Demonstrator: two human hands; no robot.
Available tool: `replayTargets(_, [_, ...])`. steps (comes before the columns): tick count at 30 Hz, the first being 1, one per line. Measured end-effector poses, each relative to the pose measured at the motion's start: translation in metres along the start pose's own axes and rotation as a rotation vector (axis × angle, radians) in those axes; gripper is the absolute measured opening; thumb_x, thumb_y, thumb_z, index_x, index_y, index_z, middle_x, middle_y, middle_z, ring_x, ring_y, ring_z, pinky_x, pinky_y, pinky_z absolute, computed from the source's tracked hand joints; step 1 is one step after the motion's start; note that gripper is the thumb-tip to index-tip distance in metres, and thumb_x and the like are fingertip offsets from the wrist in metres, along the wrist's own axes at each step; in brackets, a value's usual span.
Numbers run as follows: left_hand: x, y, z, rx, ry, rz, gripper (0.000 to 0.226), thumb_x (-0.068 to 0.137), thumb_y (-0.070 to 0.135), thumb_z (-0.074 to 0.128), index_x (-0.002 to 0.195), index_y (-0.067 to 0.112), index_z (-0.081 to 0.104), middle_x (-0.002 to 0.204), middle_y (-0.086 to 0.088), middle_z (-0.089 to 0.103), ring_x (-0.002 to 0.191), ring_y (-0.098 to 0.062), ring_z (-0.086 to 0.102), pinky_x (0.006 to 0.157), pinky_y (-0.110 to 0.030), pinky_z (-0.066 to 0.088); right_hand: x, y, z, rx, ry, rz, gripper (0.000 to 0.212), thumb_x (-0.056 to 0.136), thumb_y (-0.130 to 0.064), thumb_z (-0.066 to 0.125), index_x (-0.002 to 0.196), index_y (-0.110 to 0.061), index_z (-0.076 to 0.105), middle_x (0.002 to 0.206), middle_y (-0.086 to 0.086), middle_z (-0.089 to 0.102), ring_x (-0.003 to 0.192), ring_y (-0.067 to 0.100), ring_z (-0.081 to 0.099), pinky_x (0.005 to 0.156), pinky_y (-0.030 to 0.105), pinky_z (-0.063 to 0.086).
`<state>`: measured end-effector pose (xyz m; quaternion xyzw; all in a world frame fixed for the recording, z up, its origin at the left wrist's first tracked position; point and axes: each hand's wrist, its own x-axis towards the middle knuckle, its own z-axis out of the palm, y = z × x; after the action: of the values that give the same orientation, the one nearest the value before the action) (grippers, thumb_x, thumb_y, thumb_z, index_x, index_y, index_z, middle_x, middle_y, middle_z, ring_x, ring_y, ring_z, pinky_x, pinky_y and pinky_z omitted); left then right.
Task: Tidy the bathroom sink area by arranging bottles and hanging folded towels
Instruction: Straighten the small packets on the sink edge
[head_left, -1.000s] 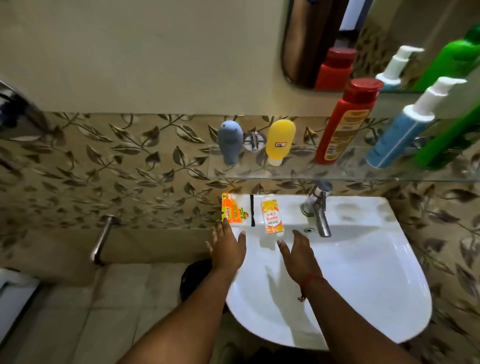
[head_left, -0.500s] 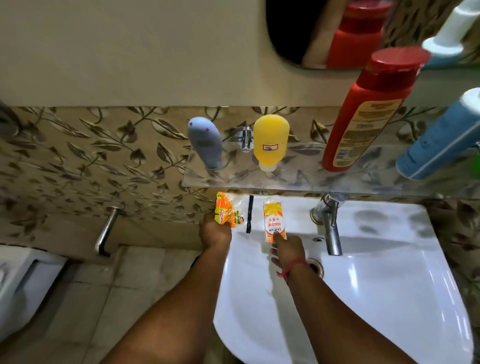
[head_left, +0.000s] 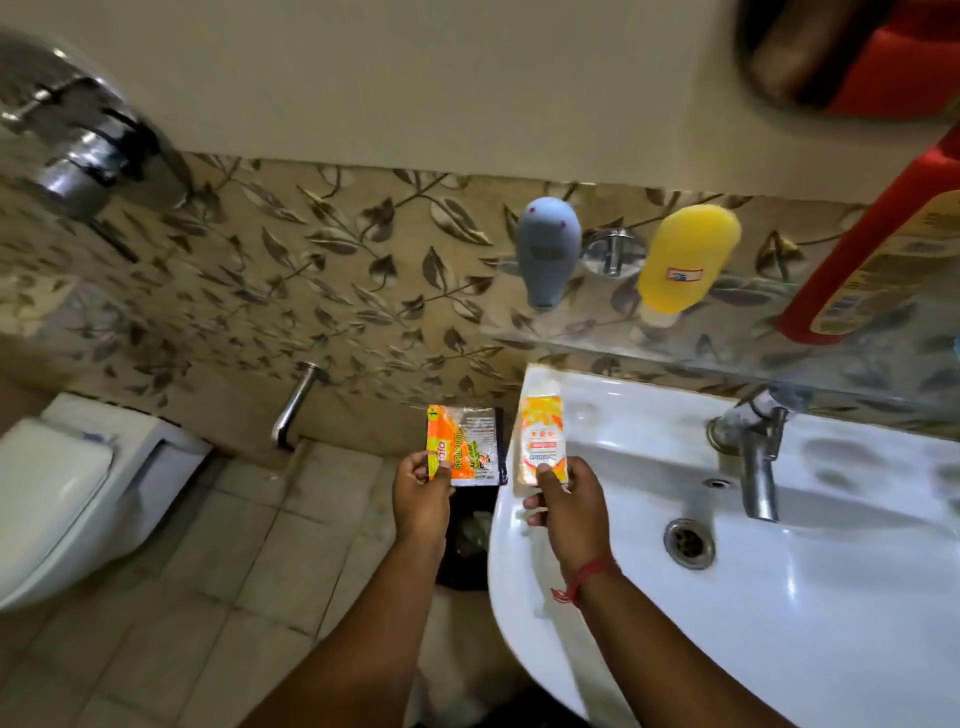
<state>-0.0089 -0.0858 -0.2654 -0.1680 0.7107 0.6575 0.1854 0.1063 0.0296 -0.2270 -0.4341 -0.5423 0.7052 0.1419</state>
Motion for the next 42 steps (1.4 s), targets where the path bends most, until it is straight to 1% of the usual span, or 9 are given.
replayTargets(8, [0.053,-0.01,-0.125,0.054,0.015,-0.046,0.017,0.097,-0.004,0.057,0.109,0.007,0.054,0.097,-0.005,0.066,0.081,-0.015,0.065,0.059,-0.023,0.055,-0.023,0.054,0.124,-0.17,-0.169,0.086,0.006,0.097,-0.015,0.056,0.097,-0.01,0.058,0.085,0.014,0.071,0.061,0.021,0.066,0.057,0.032,0.057])
replayTargets(15, [0.118,-0.063,-0.202,0.205,-0.045,-0.168,0.02,0.096,-0.006,0.054,0.106,0.011,0.052,0.116,-0.016,0.063,0.101,-0.035,0.066,0.068,-0.034,0.057,-0.015,0.165,0.173,-0.182,-0.014,0.285,0.009,0.096,-0.001,0.052,0.094,-0.009,0.055,0.096,0.021,0.065,0.061,0.025,0.063,0.056,0.034,0.058])
replayTargets(18, [0.135,-0.098,-0.199,0.269,-0.068,-0.196,0.019,0.096,-0.007,0.054,0.105,0.01,0.053,0.111,-0.014,0.063,0.098,-0.034,0.067,0.067,-0.035,0.058,0.004,0.211,0.175,-0.179,0.062,0.354,0.022,0.095,0.002,0.051,0.084,-0.016,0.053,0.098,0.021,0.065,0.062,0.029,0.061,0.054,0.034,0.054])
replayTargets(24, [0.211,-0.221,-0.157,0.457,-0.15,-0.177,0.03,0.085,-0.001,0.062,0.084,0.028,0.054,0.098,-0.007,0.069,0.087,-0.032,0.071,0.076,-0.054,0.062,0.094,0.346,0.169,-0.221,0.159,0.493,0.011,0.094,0.0,0.054,0.088,-0.009,0.052,0.096,0.023,0.064,0.057,0.023,0.058,0.055,0.036,0.052])
replayTargets(29, [0.295,-0.359,-0.128,0.622,-0.235,-0.166,0.025,0.079,0.006,0.062,0.089,0.028,0.055,0.103,-0.011,0.071,0.09,-0.033,0.071,0.076,-0.051,0.062,0.178,0.466,0.159,-0.24,0.288,0.565,0.023,0.091,-0.002,0.055,0.113,-0.001,0.06,0.096,0.018,0.064,0.067,0.028,0.062,0.05,0.031,0.053])
replayTargets(32, [0.335,-0.414,-0.114,0.621,-0.286,-0.182,0.026,0.074,0.01,0.062,0.087,0.032,0.056,0.104,-0.012,0.07,0.091,-0.035,0.071,0.079,-0.053,0.061,0.212,0.522,0.155,-0.158,0.3,0.64,0.032,0.093,0.003,0.049,0.124,0.004,0.056,0.11,0.023,0.062,0.078,0.03,0.062,0.054,0.032,0.053])
replayTargets(36, [0.369,-0.456,-0.097,0.577,-0.329,-0.241,0.025,0.085,0.0,0.063,0.103,0.016,0.056,0.104,-0.013,0.064,0.088,-0.034,0.07,0.079,-0.054,0.061,0.251,0.566,0.157,-0.08,0.325,0.656,0.033,0.098,0.0,0.046,0.131,0.002,0.048,0.121,0.026,0.056,0.09,0.033,0.057,0.074,0.042,0.052])
replayTargets(39, [0.38,-0.466,-0.084,0.565,-0.39,-0.245,0.022,0.082,0.016,0.063,0.102,0.023,0.054,0.102,-0.011,0.065,0.102,-0.034,0.067,0.089,-0.055,0.058,0.261,0.579,0.162,-0.088,0.354,0.614,0.027,0.098,-0.007,0.052,0.124,-0.005,0.049,0.121,0.023,0.057,0.091,0.035,0.059,0.068,0.045,0.055])
replayTargets(42, [0.369,-0.447,-0.083,0.659,-0.431,-0.159,0.034,0.088,0.018,0.06,0.122,0.017,0.055,0.122,-0.014,0.064,0.113,-0.034,0.062,0.097,-0.049,0.054,0.252,0.572,0.167,-0.13,0.379,0.555,0.036,0.097,-0.008,0.051,0.132,-0.004,0.045,0.128,0.021,0.056,0.092,0.037,0.062,0.061,0.042,0.057])
